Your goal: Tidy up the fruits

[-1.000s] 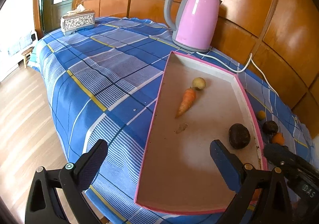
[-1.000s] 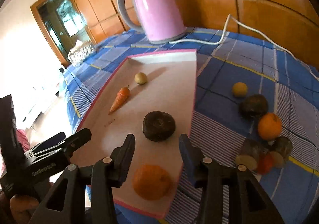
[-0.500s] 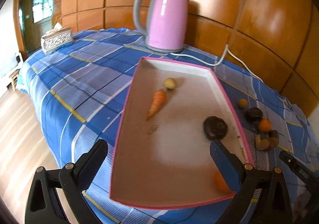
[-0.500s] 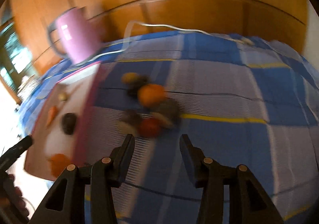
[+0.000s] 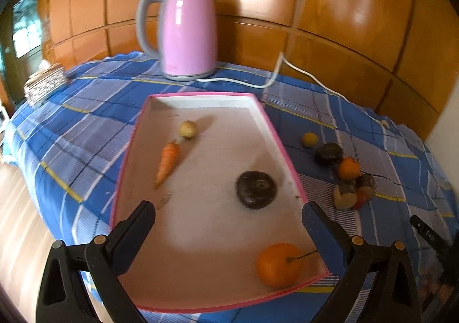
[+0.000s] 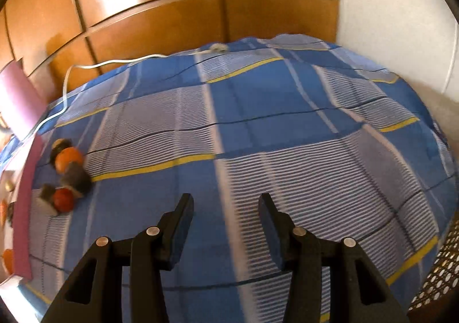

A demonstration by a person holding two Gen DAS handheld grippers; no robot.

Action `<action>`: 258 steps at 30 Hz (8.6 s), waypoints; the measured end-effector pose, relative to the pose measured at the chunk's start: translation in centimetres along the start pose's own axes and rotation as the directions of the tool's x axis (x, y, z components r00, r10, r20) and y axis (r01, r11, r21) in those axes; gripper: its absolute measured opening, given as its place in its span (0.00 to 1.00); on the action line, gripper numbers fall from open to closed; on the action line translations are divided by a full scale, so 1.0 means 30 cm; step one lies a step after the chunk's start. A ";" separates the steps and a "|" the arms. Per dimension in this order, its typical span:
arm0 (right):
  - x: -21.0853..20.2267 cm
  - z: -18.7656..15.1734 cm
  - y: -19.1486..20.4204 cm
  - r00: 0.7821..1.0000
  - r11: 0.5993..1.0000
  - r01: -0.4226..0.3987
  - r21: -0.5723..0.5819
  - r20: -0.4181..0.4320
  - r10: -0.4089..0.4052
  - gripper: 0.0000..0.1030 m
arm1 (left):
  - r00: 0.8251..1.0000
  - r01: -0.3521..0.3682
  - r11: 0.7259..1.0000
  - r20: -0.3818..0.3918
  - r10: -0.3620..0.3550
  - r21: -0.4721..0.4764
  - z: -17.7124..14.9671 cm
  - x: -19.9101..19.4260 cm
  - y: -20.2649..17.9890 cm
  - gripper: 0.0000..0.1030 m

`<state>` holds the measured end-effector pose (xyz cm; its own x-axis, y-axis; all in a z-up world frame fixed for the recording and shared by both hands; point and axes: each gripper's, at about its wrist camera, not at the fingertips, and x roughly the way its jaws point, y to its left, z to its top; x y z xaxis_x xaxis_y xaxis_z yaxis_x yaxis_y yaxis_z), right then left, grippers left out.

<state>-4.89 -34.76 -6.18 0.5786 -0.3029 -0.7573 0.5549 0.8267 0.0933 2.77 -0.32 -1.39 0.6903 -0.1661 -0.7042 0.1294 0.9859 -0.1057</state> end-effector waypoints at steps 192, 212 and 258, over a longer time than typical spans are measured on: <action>-0.017 -0.002 0.609 0.896 0.779 -0.441 -0.445 -0.171 0.410 0.36 | 0.983 -0.177 0.946 -0.100 0.155 -0.270 -0.093 0.068 0.291 1.00; -0.034 -0.016 0.621 0.918 0.764 -0.391 -0.513 -0.152 0.367 0.30 | 0.984 -0.171 0.948 -0.092 0.151 -0.268 -0.089 0.057 0.284 1.00; -0.040 -0.039 0.633 0.915 0.744 -0.396 -0.538 -0.162 0.370 0.42 | 0.981 -0.186 0.944 -0.110 0.162 -0.272 -0.101 0.058 0.276 1.00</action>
<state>4.27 -18.14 -4.27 0.6377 0.1053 -0.7631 -0.1374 0.9903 0.0218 2.88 7.62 -5.61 0.6198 -0.0015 -0.7848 -0.1998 0.9667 -0.1596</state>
